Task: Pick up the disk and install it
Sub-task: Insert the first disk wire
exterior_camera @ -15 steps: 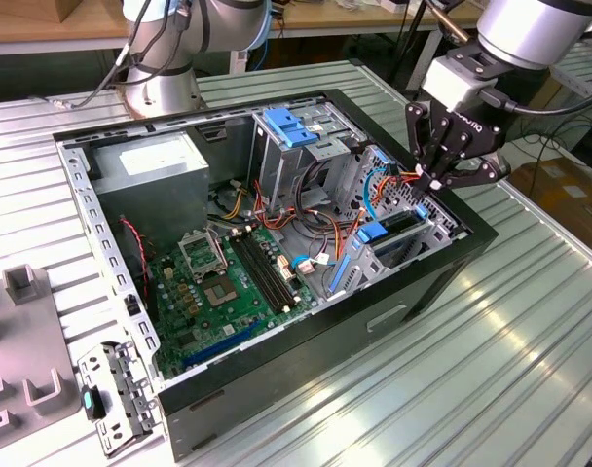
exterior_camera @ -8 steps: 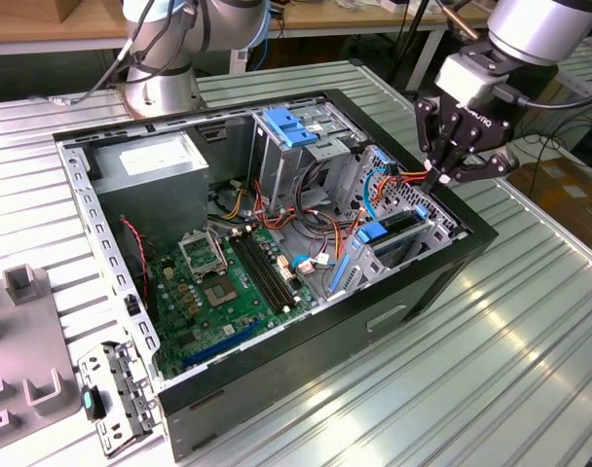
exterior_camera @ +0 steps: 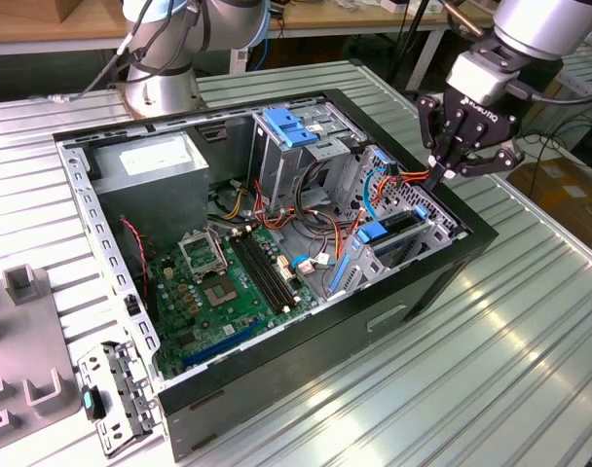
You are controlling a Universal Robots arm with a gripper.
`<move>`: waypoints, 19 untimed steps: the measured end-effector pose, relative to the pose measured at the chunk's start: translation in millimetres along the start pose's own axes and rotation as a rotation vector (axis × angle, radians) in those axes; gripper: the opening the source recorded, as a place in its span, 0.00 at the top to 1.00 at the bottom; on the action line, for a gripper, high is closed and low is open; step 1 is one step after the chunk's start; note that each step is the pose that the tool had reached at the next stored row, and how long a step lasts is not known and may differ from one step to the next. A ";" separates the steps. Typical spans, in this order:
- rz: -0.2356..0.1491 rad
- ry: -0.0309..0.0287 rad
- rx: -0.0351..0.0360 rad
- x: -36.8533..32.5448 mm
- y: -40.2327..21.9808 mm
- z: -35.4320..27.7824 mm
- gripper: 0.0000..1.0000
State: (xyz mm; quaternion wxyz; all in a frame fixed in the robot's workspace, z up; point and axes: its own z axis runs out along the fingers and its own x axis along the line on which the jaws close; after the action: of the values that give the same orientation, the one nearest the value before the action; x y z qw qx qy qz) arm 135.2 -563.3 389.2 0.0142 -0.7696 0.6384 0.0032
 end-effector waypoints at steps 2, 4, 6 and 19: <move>-0.025 -0.0007 -0.0012 -0.1 -0.1 -2.7 0.89; -0.045 -0.0014 -0.0020 -0.2 -1.4 -3.1 0.89; -0.060 -0.0013 -0.0024 -0.2 -4.6 -3.3 0.89; -0.147 -0.0027 -0.0045 -1.2 -32.3 -2.7 0.89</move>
State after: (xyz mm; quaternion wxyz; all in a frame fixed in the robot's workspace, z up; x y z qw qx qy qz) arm 166.7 -556.2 392.4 0.0136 -0.8144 0.5801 0.0047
